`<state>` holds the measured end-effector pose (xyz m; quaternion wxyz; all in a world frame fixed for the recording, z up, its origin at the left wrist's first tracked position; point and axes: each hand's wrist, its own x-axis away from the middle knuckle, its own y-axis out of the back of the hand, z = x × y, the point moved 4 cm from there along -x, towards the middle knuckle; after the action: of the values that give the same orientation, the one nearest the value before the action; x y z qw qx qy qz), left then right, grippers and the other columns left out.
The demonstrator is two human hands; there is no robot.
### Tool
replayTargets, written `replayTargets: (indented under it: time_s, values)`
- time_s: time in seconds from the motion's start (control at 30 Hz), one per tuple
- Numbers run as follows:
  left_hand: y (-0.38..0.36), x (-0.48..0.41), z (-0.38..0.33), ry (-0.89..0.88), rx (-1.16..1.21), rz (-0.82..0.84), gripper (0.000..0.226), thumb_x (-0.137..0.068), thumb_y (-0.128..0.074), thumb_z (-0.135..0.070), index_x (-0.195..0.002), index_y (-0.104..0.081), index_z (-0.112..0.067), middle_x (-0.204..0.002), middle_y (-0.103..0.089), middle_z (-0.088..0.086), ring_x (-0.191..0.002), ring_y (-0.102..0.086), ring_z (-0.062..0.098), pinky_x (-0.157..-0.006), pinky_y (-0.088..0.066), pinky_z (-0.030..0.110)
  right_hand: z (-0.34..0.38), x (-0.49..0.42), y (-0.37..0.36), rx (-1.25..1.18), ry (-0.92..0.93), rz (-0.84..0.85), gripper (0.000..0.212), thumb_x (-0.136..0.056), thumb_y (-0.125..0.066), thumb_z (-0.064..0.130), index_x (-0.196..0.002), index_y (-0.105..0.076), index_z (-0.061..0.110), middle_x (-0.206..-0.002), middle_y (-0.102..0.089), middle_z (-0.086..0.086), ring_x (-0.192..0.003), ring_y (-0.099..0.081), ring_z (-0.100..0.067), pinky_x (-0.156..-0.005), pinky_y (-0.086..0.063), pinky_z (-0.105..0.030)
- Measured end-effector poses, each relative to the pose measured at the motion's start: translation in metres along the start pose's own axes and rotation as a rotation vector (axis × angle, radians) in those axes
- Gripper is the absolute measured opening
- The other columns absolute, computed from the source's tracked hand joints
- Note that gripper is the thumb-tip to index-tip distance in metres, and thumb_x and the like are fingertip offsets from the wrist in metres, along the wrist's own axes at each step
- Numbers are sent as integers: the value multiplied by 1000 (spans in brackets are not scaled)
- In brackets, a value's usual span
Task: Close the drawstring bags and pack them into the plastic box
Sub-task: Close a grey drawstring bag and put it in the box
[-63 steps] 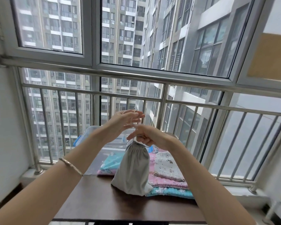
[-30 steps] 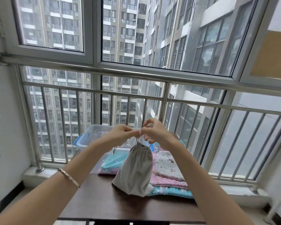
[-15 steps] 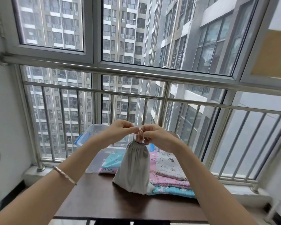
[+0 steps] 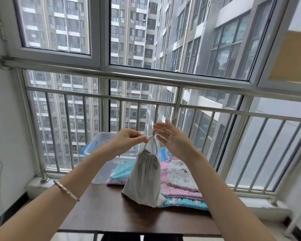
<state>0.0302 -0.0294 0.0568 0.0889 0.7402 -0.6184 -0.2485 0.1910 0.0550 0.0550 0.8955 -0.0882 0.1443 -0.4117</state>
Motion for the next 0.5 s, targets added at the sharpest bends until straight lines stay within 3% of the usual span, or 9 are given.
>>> replayTargets:
  time_s: [0.1,0.2,0.27,0.33,0.5]
  values:
    - [4,4,4,-21,-25,21,16,-87,-65,-35,-77,-77,-31,-87,-71,17,-74,-50,21,-69,-40,34,-4,5,7,-290,-35,-74,32,-99,-48,31,-90,-67,6,-83,-71,-9,-92,-68,-25,-105,-43,-43]
    - [13,9,8,-18,-74,-12,18,-89,-63,-31,-82,-77,-22,-74,-64,18,-50,-40,11,-49,-34,21,-7,10,10,-307,-37,-115,32,-99,-48,26,-90,-66,2,-57,-53,-3,-60,-59,-17,-95,-51,-41]
    - [22,12,13,-19,-98,-24,19,-91,-62,-27,-85,-75,-15,-63,-55,7,-42,-29,6,-41,-26,16,-8,15,13,-269,-55,-144,32,-99,-48,26,-94,-64,-1,-56,-38,0,-54,-44,-13,-77,-57,-31]
    - [33,15,23,-10,-109,-38,18,-91,-61,-25,-85,-74,-14,-56,-48,-1,-42,-28,6,-41,-25,16,-8,19,17,-205,-79,-154,32,-99,-48,26,-97,-63,-3,-56,-30,2,-52,-34,-10,-57,-50,-22]
    - [49,20,39,-65,-203,-79,15,-89,-64,-27,-78,-74,-26,-53,-54,-6,-48,-34,14,-45,-29,24,-15,27,12,112,-196,-55,32,-99,-50,23,-102,-67,-4,-59,-18,2,-51,-22,-12,-48,-34,-19]
